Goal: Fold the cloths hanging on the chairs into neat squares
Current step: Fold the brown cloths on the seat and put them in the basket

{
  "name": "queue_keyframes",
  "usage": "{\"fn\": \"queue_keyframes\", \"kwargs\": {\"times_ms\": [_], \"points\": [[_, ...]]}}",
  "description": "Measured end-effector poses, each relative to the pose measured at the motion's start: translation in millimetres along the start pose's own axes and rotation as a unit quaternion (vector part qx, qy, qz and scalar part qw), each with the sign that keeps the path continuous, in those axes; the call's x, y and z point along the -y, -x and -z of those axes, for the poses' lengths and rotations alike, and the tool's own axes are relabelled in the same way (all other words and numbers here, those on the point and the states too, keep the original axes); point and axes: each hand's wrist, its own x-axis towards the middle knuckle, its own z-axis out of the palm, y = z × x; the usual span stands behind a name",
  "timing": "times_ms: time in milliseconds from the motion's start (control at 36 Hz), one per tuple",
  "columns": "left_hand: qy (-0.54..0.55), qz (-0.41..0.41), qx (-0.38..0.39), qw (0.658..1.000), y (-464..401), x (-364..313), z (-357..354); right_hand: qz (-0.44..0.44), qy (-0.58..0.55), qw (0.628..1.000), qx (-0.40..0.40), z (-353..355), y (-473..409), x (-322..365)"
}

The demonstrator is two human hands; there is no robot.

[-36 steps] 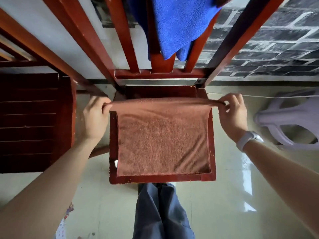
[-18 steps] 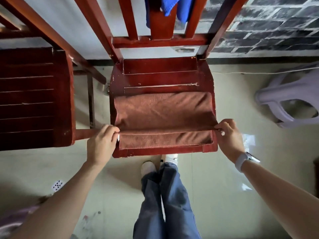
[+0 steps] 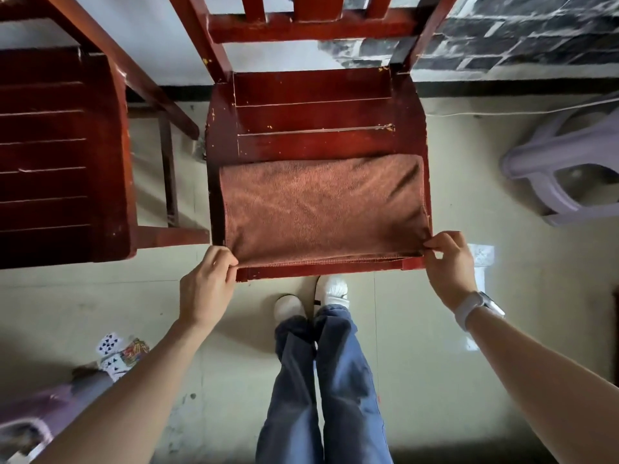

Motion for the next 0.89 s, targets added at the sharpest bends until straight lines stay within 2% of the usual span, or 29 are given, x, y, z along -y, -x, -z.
{"fn": "queue_keyframes", "kwargs": {"times_ms": [139, 250, 333, 417, 500, 583, 694, 778, 889], "points": [[0.005, -0.001, 0.019, 1.000, 5, 1, -2, 0.029, 0.014, 0.999, -0.016, 3, 11, -3], [-0.005, -0.003, 0.042, 0.999, 8, 2, -5, 0.058, 0.053, 0.997, 0.020, 5, 23, -8], [-0.017, -0.001, 0.059, 0.998, 8, 3, -8, 0.093, 0.120, 0.988, 0.024, 4, 28, -11], [-0.034, 0.011, 0.068, 0.997, 6, 2, -9, 0.133, 0.228, 0.963, 0.046, 0, 28, -18], [-0.065, 0.017, 0.070, 0.995, 5, 0, -7, 0.106, 0.295, 0.945, 0.097, 2, 29, -20], [-0.082, 0.018, 0.058, 0.995, 2, -4, -4, 0.096, 0.267, 0.958, 0.050, 8, 32, -13], [-0.057, 0.020, 0.031, 0.998, -17, -23, -3, 0.176, 0.224, 0.959, 0.005, 6, 25, 15], [-0.050, -0.008, 0.045, 0.998, -44, -46, -12, 0.209, 0.207, 0.955, 0.024, -11, 8, 48], [-0.040, -0.039, 0.082, 0.995, -83, -72, -33, 0.247, 0.261, 0.929, 0.093, -45, -20, 91]]}}
